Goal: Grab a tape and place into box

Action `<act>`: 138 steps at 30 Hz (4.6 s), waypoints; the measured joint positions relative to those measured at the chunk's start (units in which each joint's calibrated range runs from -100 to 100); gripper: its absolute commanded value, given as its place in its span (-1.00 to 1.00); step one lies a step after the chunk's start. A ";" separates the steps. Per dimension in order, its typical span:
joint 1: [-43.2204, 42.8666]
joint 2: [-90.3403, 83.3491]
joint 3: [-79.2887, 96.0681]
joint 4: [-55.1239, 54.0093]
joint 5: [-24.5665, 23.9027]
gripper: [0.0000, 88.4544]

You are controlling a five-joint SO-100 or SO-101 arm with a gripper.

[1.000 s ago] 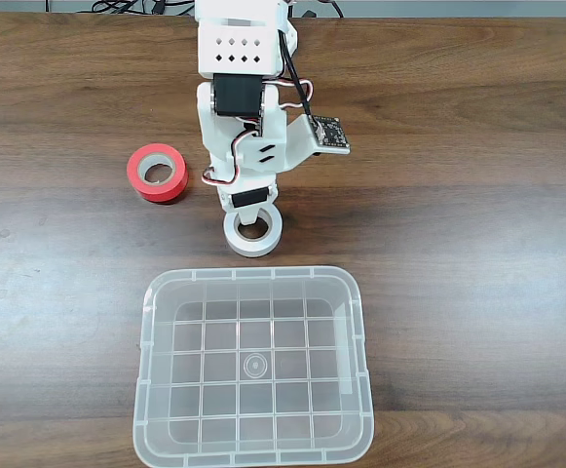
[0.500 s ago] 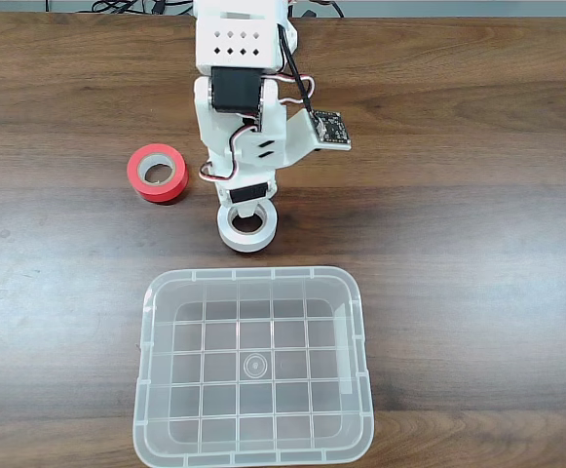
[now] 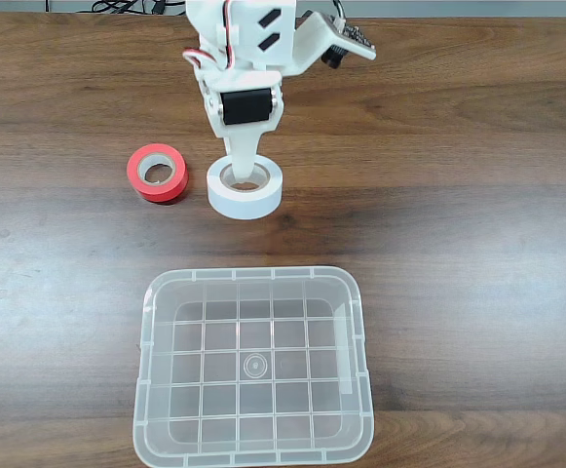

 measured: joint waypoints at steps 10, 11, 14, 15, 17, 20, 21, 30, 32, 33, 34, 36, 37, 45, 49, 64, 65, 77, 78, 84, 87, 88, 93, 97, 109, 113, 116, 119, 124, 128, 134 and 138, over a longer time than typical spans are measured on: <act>-0.98 1.00 -20.76 1.78 -1.72 -0.97; -1.65 2.60 -22.74 1.78 -2.09 -0.97; -2.25 9.13 -28.52 1.02 -3.03 -0.97; -2.25 11.64 -30.42 0.42 -3.34 -0.97; -2.40 17.25 -34.12 -0.85 -3.60 -0.97; -3.31 25.95 -39.71 -2.63 -3.91 -0.97; -3.31 28.80 -41.52 -3.05 -3.97 -0.97; -3.31 50.48 -55.96 -4.58 -3.97 -0.97; -3.31 53.91 -58.39 -4.58 -3.97 -0.97; -3.31 55.34 -59.57 -4.58 -3.97 -0.97; -3.31 56.43 -60.56 -4.58 -3.97 -0.97; -3.31 58.02 -62.09 -4.58 -3.97 -0.97; -3.31 58.69 -62.64 -4.58 -3.97 -0.96; -3.31 60.69 -63.36 -4.58 -3.97 -0.62; -3.31 60.69 -64.26 -5.00 -3.97 -0.62; -3.31 60.69 -64.26 -4.41 -3.97 -0.75; -3.31 60.69 -64.26 -3.73 -3.97 -0.81; -3.31 44.87 -64.26 13.39 -4.80 -0.97; -3.31 42.95 -64.26 15.68 -5.11 -0.97; -3.31 30.22 -64.35 24.41 -6.68 -0.97; -3.31 22.69 -62.73 25.34 -6.68 -0.97; -3.31 19.67 -60.83 25.51 -6.68 -0.97; -3.31 4.69 -45.85 25.76 -6.68 -0.97; -3.31 -8.62 -29.15 25.76 -6.16 -0.97; -6.09 -41.86 27.26 -2.71 -6.00 -0.95; -6.09 -51.57 45.31 -9.15 -5.79 -0.97; -6.09 -58.43 55.23 -10.42 -5.79 -0.97; -6.09 -65.30 62.64 -10.85 -6.00 -0.97; -6.09 -73.59 70.94 -10.85 -8.87 -0.97; -6.09 -74.17 73.10 -10.85 -10.12 -0.97; -6.09 -74.26 73.10 -10.85 -10.23 -0.97; -6.09 -74.26 73.10 -10.85 -10.23 -0.97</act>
